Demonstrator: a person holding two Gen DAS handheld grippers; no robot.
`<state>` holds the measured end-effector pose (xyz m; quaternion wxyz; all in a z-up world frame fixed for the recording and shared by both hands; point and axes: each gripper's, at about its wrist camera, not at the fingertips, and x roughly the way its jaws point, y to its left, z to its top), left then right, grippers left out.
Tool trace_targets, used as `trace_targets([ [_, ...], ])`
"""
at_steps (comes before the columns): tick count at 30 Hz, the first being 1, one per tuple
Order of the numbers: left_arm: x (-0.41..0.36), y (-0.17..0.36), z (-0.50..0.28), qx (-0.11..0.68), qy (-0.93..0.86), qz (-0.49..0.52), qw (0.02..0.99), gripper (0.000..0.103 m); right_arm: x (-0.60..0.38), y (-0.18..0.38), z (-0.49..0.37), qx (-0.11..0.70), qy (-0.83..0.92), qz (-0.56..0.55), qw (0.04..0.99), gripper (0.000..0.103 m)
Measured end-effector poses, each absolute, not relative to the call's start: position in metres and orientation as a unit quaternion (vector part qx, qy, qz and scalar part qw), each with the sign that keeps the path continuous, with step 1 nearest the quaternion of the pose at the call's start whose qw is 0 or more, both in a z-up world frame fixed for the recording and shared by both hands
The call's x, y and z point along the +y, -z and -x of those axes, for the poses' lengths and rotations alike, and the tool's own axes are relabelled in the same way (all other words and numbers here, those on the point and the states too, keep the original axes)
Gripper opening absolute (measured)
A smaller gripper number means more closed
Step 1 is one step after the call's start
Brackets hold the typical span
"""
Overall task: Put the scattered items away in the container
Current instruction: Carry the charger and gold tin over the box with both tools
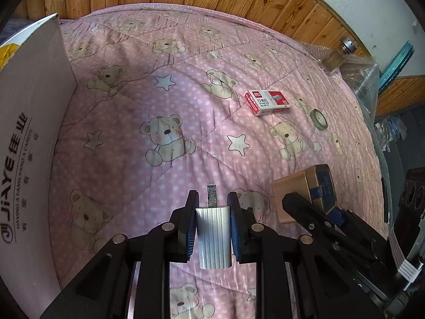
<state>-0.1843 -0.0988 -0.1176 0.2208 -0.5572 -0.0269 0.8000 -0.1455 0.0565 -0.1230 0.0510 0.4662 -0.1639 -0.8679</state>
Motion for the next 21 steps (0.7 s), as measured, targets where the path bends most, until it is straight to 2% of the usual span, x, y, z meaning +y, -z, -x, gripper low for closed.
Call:
trace_targets([
  [21,-0.127,0.053,0.075,0.024,-0.853,0.470,0.224,0.023,0.001,0.096,0.042,-0.133,0.874,-0.461,0.078,0.052],
])
